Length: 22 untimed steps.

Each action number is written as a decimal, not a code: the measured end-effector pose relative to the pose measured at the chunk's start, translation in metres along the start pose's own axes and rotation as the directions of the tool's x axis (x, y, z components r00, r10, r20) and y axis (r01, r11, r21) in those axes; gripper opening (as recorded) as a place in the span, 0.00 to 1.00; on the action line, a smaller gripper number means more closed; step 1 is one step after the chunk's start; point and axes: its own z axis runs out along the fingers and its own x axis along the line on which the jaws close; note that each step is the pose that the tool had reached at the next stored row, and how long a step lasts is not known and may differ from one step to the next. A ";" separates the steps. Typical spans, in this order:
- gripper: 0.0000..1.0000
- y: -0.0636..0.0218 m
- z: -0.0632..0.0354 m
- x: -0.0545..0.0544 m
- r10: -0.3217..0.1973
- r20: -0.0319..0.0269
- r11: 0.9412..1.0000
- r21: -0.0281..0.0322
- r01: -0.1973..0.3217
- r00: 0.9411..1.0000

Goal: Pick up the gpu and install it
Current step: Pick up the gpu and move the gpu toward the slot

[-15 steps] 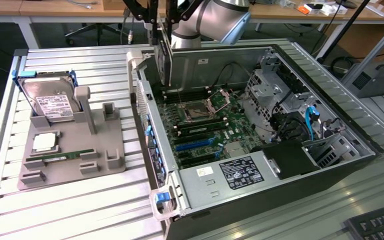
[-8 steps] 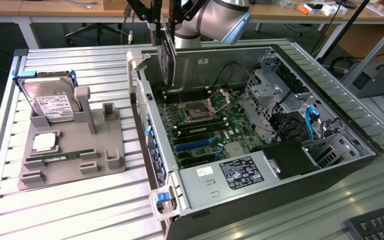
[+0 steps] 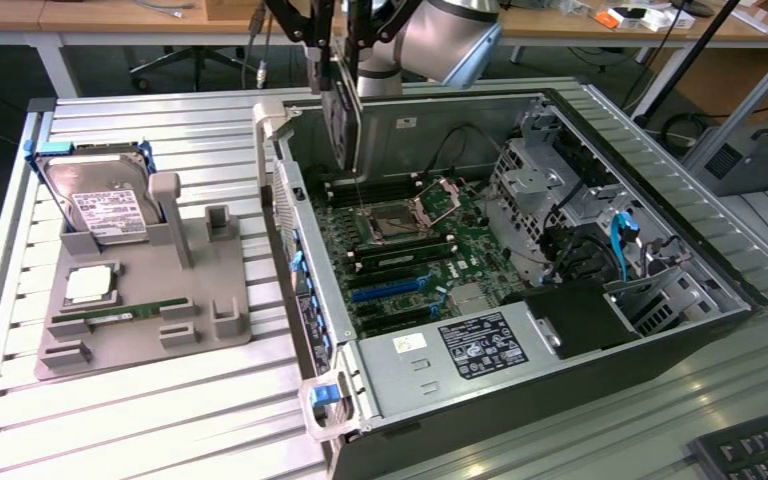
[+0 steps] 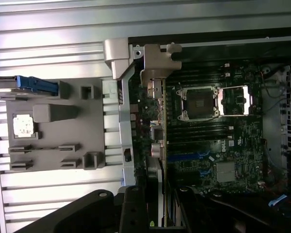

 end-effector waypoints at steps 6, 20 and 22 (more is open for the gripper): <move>0.27 0.0004 0.0004 -0.005 0.000 0.000 1.000 0.003 0.000 1.000; 0.27 0.0017 0.0034 -0.023 -0.001 0.002 1.000 0.026 0.001 1.000; 0.27 0.0019 0.0042 -0.026 -0.001 0.002 1.000 0.029 0.001 1.000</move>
